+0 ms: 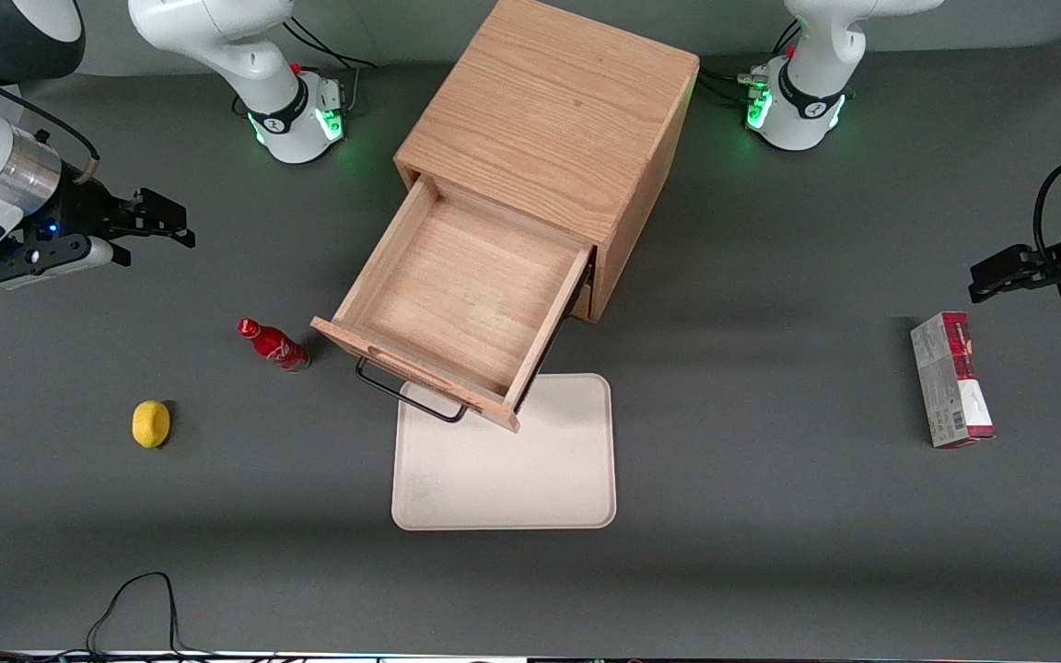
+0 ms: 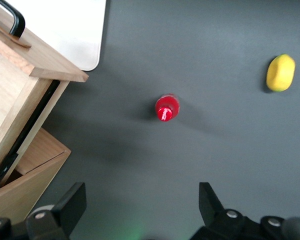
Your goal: Open upper drawer
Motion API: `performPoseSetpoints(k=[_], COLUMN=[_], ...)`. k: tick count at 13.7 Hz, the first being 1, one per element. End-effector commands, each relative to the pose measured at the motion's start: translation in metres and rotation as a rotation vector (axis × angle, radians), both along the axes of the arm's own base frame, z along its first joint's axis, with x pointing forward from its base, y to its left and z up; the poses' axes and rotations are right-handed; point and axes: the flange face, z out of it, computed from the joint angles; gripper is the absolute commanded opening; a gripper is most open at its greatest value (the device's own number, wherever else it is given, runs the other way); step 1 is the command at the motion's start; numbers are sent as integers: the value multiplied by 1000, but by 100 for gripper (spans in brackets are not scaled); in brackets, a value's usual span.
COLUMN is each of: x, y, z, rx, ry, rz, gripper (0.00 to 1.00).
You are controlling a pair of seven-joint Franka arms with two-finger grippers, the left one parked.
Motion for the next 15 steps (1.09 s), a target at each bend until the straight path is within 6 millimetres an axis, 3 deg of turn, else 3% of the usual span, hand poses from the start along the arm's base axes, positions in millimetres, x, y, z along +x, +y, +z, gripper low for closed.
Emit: performPoseSetpoints(k=[1,2,4,6,10,15], x=[12,12,20,50,93,94], y=[5,-12,7,19,26,16], z=[3,6,14,18,9,18], rx=[-48,-46,-70,-63,-4,-32], ry=[-10,-17,-37,-47,-32,-36], rz=[-23,-57,-39,-40,-54,-72], gripper=[100,100,100,100,100,100])
